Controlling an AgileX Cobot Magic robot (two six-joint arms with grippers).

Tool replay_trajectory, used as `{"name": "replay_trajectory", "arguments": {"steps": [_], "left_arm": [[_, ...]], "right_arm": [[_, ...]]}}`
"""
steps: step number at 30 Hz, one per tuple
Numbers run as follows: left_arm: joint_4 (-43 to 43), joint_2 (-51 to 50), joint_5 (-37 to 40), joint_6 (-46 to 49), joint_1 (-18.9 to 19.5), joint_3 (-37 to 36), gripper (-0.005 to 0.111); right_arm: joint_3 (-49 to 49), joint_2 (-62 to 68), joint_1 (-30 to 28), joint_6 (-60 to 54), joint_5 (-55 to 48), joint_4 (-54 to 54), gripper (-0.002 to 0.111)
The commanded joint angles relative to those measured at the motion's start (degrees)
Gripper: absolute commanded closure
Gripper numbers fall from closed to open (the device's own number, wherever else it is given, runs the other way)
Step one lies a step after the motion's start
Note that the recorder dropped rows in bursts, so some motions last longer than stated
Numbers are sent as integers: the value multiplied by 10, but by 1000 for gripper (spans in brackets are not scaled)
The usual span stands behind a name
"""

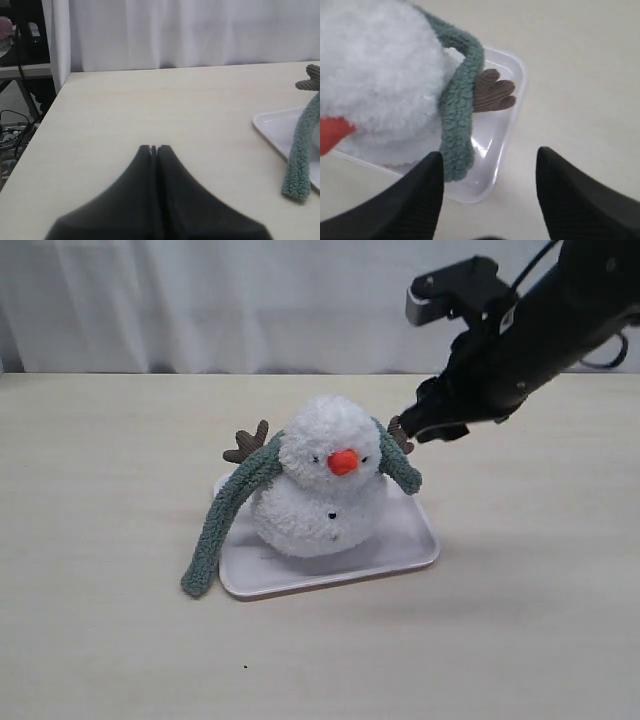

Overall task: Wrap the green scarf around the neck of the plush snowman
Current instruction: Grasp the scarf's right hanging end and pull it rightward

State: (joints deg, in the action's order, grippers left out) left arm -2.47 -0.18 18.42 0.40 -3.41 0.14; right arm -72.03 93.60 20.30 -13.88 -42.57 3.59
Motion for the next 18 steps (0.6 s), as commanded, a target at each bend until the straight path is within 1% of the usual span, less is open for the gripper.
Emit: {"name": "replay_trajectory", "arguments": {"steps": [1,3,15,18], "left_arm": [[1,2,-7,-1,0,-1,107],[1,2,-7,-1,0,-1,107],[1,2,-7,-1,0,-1,107],[1,2,-7,-1,0,-1,107]], "right_arm": [[39,14,-1,-136,91,96,55],[39,24,-1,-162,95,123,55],[39,99,-1,-170,89,123,55],[39,112,-1,-170,98,123,57]]}}
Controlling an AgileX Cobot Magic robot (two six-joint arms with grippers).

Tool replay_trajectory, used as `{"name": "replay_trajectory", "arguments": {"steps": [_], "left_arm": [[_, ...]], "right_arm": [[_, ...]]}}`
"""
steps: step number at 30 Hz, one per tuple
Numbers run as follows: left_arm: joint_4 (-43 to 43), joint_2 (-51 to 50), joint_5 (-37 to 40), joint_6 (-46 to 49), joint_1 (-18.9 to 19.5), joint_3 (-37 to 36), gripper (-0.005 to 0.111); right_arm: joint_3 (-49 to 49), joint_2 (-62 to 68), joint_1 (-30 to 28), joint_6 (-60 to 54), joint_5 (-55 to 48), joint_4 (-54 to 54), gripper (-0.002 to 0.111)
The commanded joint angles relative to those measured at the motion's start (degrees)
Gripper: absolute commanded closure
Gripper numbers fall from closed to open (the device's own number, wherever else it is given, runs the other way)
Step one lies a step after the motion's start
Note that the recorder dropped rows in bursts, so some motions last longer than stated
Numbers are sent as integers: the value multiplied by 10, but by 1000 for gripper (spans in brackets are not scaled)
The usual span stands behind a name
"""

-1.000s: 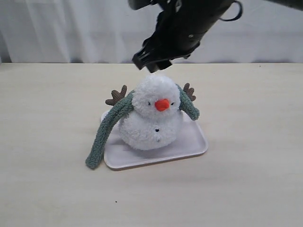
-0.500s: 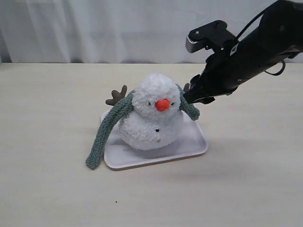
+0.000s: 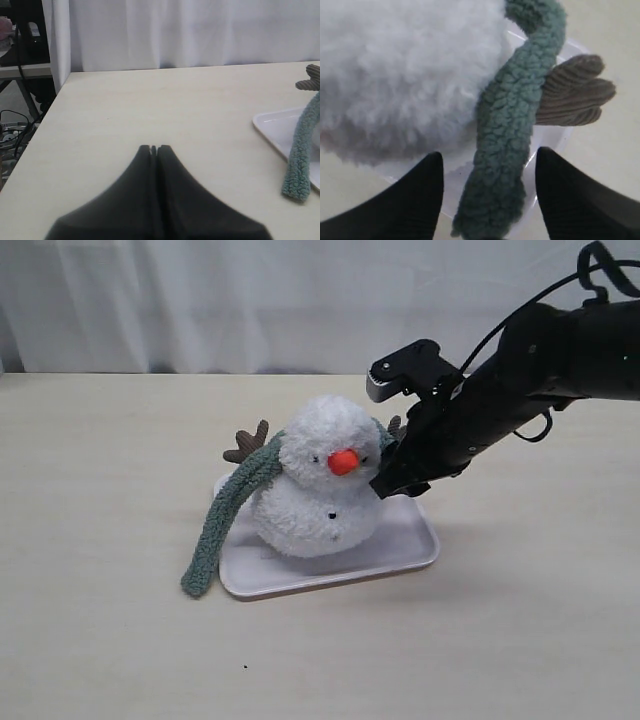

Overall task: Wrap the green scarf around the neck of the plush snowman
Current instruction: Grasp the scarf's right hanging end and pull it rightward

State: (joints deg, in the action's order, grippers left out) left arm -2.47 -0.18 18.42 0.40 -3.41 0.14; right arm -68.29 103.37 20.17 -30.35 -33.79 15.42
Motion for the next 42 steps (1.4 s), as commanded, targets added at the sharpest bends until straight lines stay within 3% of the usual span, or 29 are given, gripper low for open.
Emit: {"name": "replay_trajectory", "arguments": {"steps": [1,7,8,22,25,32,42], "left_arm": [[1,2,-7,-1,0,-1,107],[1,2,-7,-1,0,-1,107],[1,2,-7,-1,0,-1,107],[1,2,-7,-1,0,-1,107],[1,2,-7,-1,0,-1,107],[1,2,-7,-1,0,-1,107],[1,2,-7,-1,0,-1,107]], "right_arm": [[2,15,0,-5,11,4,60],[2,3,0,-31,10,4,102],[2,0,0,-33,9,4,104],[2,-75,0,12,-24,-63,104],[2,-85,0,43,-40,-122,104],[2,-106,0,231,-87,-349,104],[0,-107,0,338,-116,-496,104]]}}
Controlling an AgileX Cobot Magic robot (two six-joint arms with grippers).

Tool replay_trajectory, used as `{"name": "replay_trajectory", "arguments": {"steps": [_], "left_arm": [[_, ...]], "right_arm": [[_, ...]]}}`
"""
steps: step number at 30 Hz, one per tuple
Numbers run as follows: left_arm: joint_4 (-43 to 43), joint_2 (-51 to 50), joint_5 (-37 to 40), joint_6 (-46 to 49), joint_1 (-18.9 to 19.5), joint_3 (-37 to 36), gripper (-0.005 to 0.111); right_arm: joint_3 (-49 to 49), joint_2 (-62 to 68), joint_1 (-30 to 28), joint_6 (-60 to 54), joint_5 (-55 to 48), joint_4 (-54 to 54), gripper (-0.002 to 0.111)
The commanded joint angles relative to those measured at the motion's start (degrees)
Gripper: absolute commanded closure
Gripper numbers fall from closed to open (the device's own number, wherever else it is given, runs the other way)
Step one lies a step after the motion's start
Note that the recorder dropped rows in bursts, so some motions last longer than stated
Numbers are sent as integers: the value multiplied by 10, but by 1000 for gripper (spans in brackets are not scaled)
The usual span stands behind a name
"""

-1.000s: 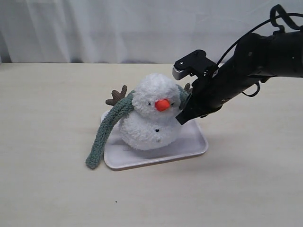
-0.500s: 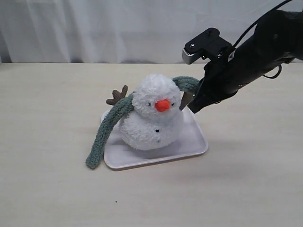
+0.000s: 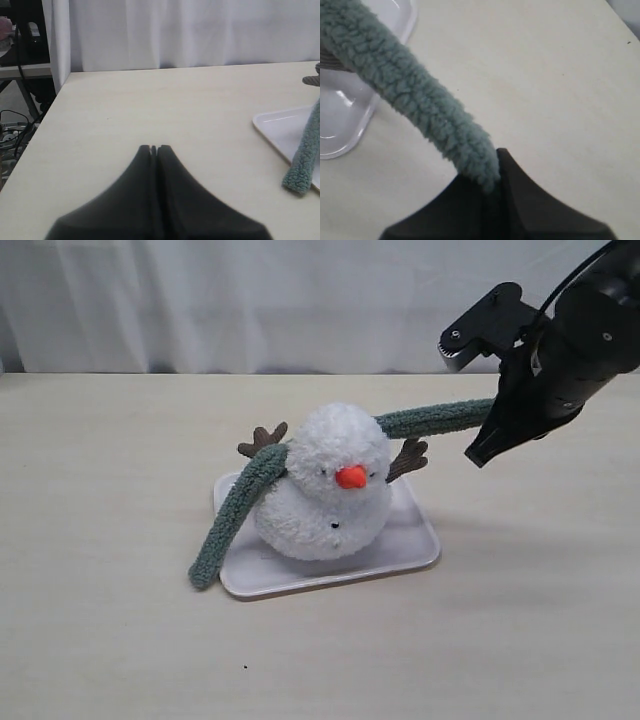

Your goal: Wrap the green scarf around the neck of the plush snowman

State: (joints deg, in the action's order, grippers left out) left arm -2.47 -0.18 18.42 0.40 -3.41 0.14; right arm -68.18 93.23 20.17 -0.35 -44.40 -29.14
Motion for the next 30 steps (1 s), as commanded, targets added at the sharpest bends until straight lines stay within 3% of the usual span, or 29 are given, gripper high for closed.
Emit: {"name": "replay_trajectory", "arguments": {"steps": [1,17,30], "left_arm": [[1,2,-7,-1,0,-1,107],[1,2,-7,-1,0,-1,107],[1,2,-7,-1,0,-1,107]], "right_arm": [[-5,-6,0,42,-15,-54,104],[-36,-55,0,77,-40,-64,104],[30,-3,0,-67,-48,212,104]]}}
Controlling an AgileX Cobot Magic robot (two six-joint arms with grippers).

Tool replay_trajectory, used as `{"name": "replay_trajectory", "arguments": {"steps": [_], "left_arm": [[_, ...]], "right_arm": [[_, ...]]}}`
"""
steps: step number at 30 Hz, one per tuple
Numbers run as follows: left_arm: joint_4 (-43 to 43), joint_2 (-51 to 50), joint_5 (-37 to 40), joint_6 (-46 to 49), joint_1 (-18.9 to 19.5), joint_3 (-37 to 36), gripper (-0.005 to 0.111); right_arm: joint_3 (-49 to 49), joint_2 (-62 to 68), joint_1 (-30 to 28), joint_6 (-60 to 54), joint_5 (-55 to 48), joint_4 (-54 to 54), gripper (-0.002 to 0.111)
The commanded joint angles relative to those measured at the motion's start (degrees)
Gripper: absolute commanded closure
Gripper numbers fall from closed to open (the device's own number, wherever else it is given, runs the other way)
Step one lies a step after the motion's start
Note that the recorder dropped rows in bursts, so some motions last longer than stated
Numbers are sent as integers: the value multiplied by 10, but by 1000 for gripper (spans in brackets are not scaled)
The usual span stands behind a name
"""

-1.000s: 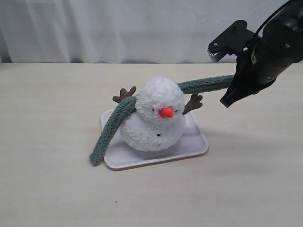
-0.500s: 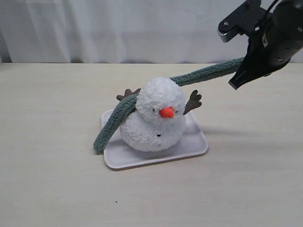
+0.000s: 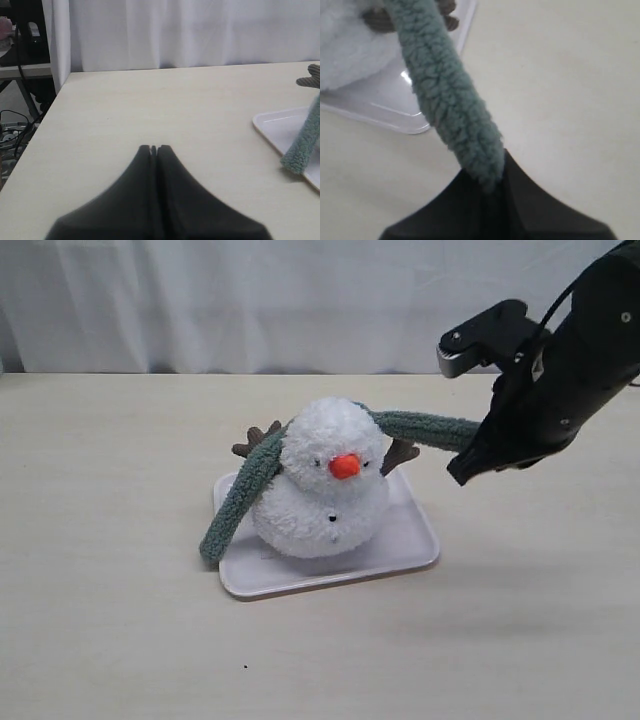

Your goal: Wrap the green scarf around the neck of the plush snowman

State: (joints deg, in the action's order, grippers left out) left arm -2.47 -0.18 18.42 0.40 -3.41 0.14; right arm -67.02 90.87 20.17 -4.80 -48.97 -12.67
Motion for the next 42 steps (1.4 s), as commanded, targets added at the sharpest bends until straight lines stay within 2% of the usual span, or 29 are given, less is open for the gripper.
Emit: {"name": "replay_trajectory", "arguments": {"steps": [1,7,16,27,31,36,38,42], "left_arm": [[1,2,-7,-1,0,-1,107],[1,2,-7,-1,0,-1,107],[1,2,-7,-1,0,-1,107],[1,2,-7,-1,0,-1,107],[1,2,-7,-1,0,-1,107],[1,2,-7,-1,0,-1,107],[1,2,-7,-1,0,-1,107],[1,2,-7,-1,0,-1,107]], "right_arm": [[21,28,0,-31,-2,65,104],[27,66,9,-128,-2,197,104],[28,152,78,-130,13,189,104],[-6,194,80,-140,13,182,103],[-9,194,80,-140,13,180,88],[-9,192,80,-140,1,174,58],[-9,181,80,-135,-2,165,51],[-9,143,80,-134,-5,161,45]]}}
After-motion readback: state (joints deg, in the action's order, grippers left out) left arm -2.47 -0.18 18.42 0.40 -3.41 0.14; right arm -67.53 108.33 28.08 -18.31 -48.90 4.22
